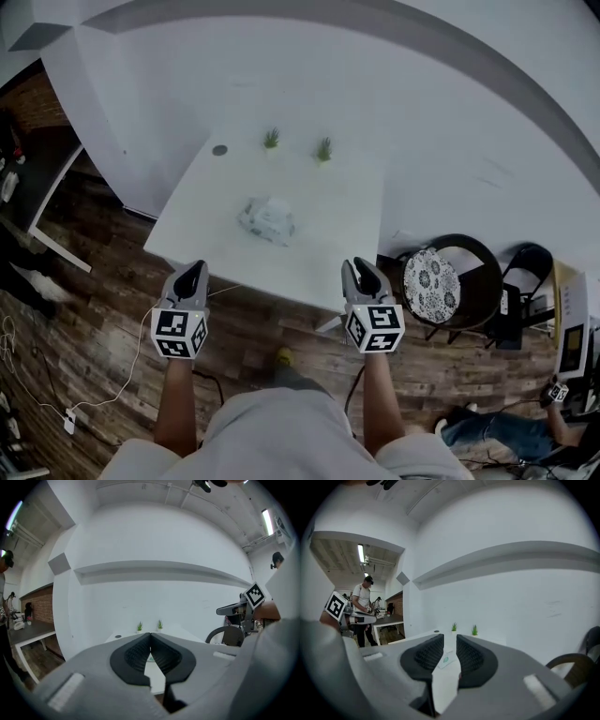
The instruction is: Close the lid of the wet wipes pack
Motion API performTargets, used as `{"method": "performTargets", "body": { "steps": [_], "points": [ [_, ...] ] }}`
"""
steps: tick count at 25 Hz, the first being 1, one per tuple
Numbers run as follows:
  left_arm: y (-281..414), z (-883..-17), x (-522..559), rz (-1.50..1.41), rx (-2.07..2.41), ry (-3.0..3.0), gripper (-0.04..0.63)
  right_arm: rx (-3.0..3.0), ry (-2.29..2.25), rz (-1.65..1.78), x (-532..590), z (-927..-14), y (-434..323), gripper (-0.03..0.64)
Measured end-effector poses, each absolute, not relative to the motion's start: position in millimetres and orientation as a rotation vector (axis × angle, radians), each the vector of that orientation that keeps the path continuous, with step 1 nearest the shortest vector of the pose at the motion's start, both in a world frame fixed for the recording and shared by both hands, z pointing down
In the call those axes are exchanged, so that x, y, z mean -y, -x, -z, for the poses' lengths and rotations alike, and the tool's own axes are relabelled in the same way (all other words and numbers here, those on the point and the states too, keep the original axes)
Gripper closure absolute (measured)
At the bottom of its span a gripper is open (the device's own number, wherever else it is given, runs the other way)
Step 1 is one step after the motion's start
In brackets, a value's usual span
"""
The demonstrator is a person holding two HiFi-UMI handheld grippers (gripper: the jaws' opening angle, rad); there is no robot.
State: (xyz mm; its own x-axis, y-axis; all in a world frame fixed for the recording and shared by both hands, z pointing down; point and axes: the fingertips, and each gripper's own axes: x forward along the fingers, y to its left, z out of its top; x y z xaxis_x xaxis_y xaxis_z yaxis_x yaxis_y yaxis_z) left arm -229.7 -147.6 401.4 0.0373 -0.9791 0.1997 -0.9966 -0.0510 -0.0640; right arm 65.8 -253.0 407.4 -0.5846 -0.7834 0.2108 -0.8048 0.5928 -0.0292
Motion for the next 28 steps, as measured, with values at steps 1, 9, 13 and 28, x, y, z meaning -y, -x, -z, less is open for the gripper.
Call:
{"method": "performTargets", "body": {
  "steps": [1,9,13,28],
  "points": [
    [232.9,-401.0,158.3,-0.29,2.105,-2.183,0.588,2.65,-1.315,-0.182,265.8,-407.1,-61.2,0.528],
    [243.3,-398.1,229.3,-0.313,2.145,-2.135,0.588,2.698,-1.181,-0.209,346.0,-413.3,-29.9,0.528],
    [245.4,-399.0,252.9,-0.333,2.146,-2.125,0.588,2.72,-1.127,-0.214,369.0,-413.9,-17.6,0.528],
    [263.7,-425.1,337.4,-0.349,2.02,-2.164,0.588,2.671,-1.109,-0.245,433.4,-431.6,19.0,0.528]
  ]
}}
